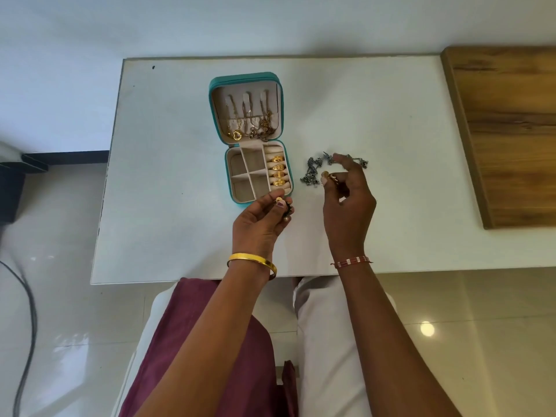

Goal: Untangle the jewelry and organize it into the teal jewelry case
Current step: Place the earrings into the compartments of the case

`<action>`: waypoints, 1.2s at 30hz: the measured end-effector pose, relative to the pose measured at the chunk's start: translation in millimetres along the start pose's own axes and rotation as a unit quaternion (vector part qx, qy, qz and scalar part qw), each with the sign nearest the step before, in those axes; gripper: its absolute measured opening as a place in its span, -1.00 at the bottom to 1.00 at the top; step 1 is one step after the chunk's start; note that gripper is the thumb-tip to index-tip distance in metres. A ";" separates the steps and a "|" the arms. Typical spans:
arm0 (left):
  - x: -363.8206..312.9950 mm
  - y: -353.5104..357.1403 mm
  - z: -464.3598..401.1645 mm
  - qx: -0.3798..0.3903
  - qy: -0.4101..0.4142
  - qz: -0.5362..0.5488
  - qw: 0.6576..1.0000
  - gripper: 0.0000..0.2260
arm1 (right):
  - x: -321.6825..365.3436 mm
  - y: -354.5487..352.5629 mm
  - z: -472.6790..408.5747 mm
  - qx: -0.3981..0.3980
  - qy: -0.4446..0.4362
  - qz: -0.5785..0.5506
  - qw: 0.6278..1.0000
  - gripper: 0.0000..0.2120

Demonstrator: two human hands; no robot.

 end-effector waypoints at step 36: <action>-81.4 -25.1 -24.9 -0.102 0.165 -0.490 0.850 -0.77 | 60.9 82.3 11.2 0.272 -0.029 0.150 0.950 -0.78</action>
Point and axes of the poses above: each hand's wrist, its own z-axis away from the middle knuckle, its own y-axis out of the palm, x = y × z, the point moved 5 cm from there along -z, towards the middle knuckle
